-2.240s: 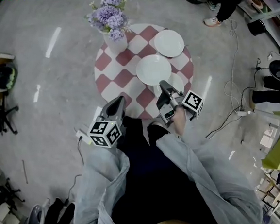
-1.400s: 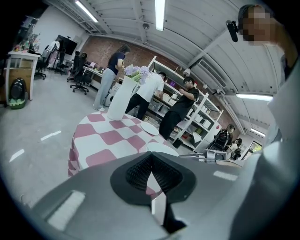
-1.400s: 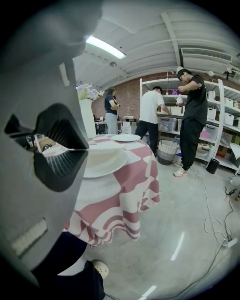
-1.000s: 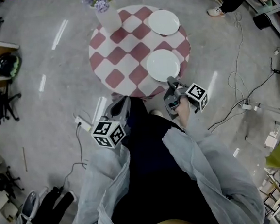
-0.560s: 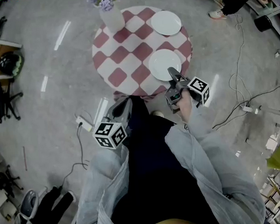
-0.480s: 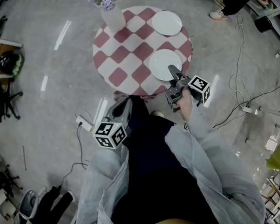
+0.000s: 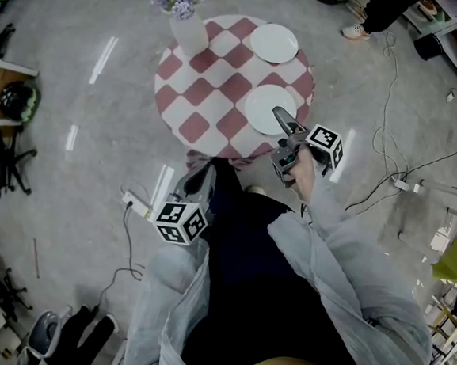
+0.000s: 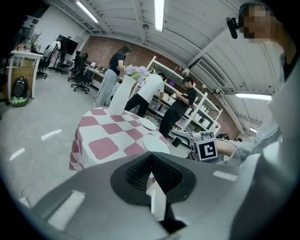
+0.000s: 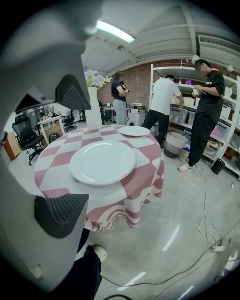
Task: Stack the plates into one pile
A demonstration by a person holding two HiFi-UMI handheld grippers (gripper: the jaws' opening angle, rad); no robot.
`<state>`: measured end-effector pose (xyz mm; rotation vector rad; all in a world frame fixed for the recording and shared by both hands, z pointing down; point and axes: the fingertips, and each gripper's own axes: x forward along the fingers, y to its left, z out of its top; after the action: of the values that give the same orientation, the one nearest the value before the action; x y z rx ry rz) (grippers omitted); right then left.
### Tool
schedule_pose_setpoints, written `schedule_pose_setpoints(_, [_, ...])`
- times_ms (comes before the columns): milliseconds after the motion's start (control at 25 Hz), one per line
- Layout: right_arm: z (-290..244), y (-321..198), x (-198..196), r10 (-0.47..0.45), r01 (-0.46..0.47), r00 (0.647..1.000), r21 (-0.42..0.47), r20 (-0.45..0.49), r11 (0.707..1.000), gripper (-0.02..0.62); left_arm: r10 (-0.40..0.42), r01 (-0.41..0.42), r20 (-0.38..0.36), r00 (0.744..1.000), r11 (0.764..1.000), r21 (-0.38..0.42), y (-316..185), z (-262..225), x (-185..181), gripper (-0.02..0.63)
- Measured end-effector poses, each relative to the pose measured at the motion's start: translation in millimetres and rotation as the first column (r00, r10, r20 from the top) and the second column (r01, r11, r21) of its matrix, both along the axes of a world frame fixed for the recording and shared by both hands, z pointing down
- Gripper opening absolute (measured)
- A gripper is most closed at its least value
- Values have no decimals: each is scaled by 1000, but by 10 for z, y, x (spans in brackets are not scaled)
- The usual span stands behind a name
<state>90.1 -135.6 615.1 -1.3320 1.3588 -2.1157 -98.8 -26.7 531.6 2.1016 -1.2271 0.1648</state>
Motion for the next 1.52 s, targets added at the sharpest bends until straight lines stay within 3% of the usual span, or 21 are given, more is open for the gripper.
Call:
schedule_pose_setpoints(240, [-275,66,-24,-31,32,999,104,-10,994,568,13,-13,0,1000,1000,11,19,-23,64,11])
schedule_pose_setpoints(440, [-512,101,9,-72,64,997,231,23,971,566,27,-27,0,1000,999,21,39,-38,140,11])
schedule_pose_setpoints(680, [-1039,48,70,-107,-25,964,482,244,876,494,34,-34,-7,999,999,29,58,-73,220,11])
schedule_pose_setpoints(920, [-1338,-63,267,-132,-125,925,614,356,779,450,42,-42,-4,999,999,32,-11,-104,276,11])
schedule_pose_setpoints(1280, [-1035,-556,601,-54,-163,937,568,345,807,445,78,-78,6,997,997,28,-366,-162,273,11])
schedule_pose_setpoints(1520, [-830,-1018,679,-46,-140,942,514,333,846,445,114,-115,13,993,993,25,-815,-179,228,11])
